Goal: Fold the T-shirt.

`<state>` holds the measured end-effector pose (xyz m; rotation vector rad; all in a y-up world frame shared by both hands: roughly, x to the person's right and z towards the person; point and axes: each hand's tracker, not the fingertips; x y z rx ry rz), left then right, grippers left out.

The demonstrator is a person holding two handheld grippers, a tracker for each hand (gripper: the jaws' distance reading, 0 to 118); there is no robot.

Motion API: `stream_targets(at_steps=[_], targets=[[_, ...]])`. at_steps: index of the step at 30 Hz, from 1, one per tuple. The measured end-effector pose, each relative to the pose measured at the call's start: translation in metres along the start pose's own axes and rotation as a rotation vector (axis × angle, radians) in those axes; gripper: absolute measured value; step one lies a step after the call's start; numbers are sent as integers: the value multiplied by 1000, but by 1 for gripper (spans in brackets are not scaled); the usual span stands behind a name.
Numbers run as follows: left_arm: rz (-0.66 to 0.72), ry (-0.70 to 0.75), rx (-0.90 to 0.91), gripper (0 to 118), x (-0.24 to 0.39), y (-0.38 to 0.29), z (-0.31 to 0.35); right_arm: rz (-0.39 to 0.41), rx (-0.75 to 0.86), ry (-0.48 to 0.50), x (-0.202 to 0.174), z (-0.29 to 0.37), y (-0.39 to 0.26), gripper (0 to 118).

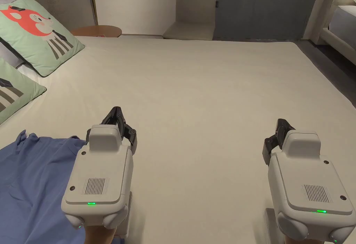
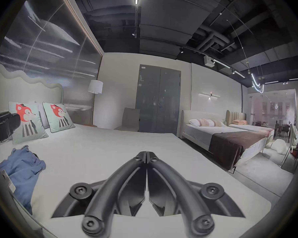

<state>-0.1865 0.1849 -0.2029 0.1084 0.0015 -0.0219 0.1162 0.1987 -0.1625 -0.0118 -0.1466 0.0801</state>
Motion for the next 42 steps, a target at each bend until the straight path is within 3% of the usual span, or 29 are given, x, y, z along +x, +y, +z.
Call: stream_targets(at_steps=[5, 10, 23, 29, 35, 42], targets=[[-1, 19, -18, 0, -11, -1, 0, -4, 2, 26, -6, -2, 2, 1], [-14, 96, -25, 0, -44, 0, 8, -12, 8, 108, -35, -10, 5, 1], [-61, 440, -63, 0, -184, 6, 77, -27, 20, 474, -187, -18, 15, 1], [-77, 557, -88, 0, -228, 7, 113, -34, 13, 589, -237, -9, 15, 1], [-79, 603, -120, 0, -245, 2, 129, -29, 1, 640, -255, -6, 11, 1], [-50, 567, -205, 0, -243, -8, 116, -14, -2, 633, -246, -7, 11, 1]])
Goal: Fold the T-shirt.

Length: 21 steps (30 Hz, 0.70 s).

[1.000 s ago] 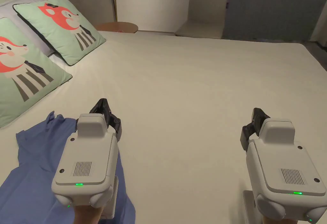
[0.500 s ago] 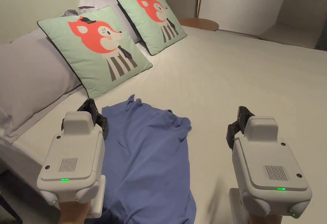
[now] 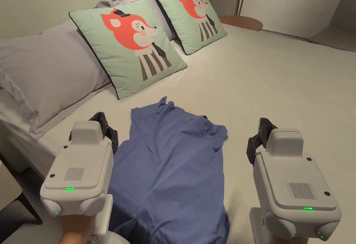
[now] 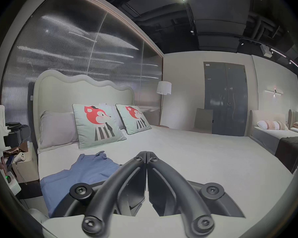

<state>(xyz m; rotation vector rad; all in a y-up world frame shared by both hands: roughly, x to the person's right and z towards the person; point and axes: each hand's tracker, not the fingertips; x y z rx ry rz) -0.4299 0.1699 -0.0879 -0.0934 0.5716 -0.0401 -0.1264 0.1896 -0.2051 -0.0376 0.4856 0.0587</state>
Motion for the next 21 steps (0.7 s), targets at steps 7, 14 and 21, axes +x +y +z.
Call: stream_targets(at_steps=[7, 14, 21], targets=[[-15, -157, -307, 3, 35, -1, -38, 3, -2, -34, 16, 3, 0, 1], [-70, -285, -558, 108, 85, -20, -75, 8, -18, -71, 33, 6, -8, 1], [-135, -338, -792, 107, 127, -58, -102, -1, -41, -110, 51, 8, -17, 1]])
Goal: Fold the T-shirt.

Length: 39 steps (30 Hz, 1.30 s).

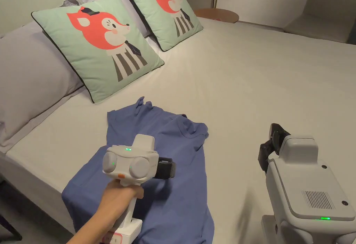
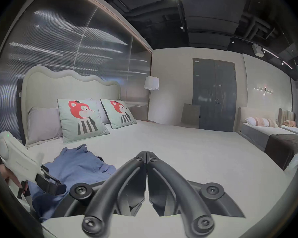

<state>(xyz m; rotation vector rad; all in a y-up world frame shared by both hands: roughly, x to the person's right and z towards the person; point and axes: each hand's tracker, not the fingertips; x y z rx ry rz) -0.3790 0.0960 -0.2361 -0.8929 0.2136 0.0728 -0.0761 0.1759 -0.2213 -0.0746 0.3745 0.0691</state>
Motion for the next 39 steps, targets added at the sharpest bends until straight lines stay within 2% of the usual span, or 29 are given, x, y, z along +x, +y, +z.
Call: stream_targets(at_steps=[1, 2, 4, 5, 7, 8, 9, 10, 13, 16, 24, 32, 39], targets=[[-14, 2, -20, 104, 3, -2, -7, 1, -3, -6, 2, 0, -1, 1], [-22, 3, -23, 97, 6, -5, -12, -1, -8, -10, 7, -2, -3, 1], [-32, 0, -53, 65, 11, -10, -20, -6, -15, -18, 11, -2, -4, 1], [-28, -27, -85, 55, 12, -13, -25, -9, -18, -22, 13, -1, -5, 1], [-12, -24, -64, 49, 16, -15, -22, -12, -22, -29, 17, 0, -5, 1], [-25, -21, -64, 34, 18, -12, -19, -14, -22, -33, 19, 1, -6, 1], [-32, -38, -64, 9, 18, -12, -18, -17, -23, -37, 20, 2, -6, 1], [-25, -45, -58, 6, 18, -12, -16, -21, -24, -38, 23, 2, -6, 1], [-32, -47, -41, 6, 15, -10, -8, -30, -25, -44, 28, 7, -5, 1], [-9, -75, 60, 6, 16, -2, 23, -34, -15, -53, 35, 13, -4, 1], [-114, -203, 277, 6, 57, 56, 116, -60, 27, -94, 63, 38, 4, 1], [-277, -397, 483, 6, 153, 111, 200, -67, 73, -210, 118, 81, 14, 1], [-388, -560, 564, 6, 248, 139, 228, -63, 102, -358, 176, 123, 13, 1]])
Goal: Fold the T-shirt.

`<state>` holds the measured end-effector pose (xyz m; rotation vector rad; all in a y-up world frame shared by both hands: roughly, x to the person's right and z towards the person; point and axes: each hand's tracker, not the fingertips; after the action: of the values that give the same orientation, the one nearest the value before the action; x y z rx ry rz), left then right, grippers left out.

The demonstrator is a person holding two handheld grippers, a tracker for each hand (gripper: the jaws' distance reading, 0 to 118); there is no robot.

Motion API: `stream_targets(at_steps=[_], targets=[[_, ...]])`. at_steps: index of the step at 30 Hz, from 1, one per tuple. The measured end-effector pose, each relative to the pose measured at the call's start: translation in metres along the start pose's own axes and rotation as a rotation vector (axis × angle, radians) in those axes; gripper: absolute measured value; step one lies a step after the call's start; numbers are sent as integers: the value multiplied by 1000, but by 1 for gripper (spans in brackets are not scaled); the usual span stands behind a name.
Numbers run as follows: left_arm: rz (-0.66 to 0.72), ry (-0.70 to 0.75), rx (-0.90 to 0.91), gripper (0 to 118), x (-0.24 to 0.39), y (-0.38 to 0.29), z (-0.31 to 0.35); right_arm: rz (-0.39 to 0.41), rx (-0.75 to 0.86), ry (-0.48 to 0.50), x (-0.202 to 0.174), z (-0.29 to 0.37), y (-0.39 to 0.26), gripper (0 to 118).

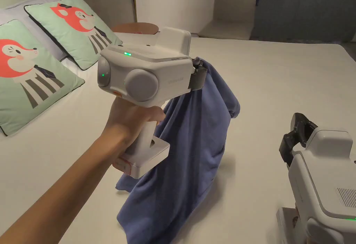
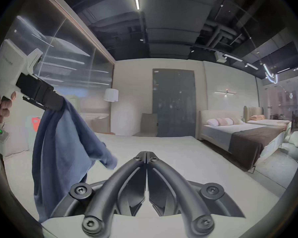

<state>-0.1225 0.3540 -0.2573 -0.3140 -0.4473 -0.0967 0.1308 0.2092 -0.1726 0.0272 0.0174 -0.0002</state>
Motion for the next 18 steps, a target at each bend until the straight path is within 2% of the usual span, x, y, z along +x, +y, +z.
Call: stream_targets(at_steps=[8, 13, 18], targets=[[9, -226, -63, 6, 77, -17, -65, 31, 0, -166, 63, 33, 4, 1], [68, -284, -248, 6, 100, -80, -107, 26, -20, -217, 85, 47, -4, 1], [130, -280, -452, 6, 104, -157, -137, 26, -46, -228, 88, 52, -14, 1]])
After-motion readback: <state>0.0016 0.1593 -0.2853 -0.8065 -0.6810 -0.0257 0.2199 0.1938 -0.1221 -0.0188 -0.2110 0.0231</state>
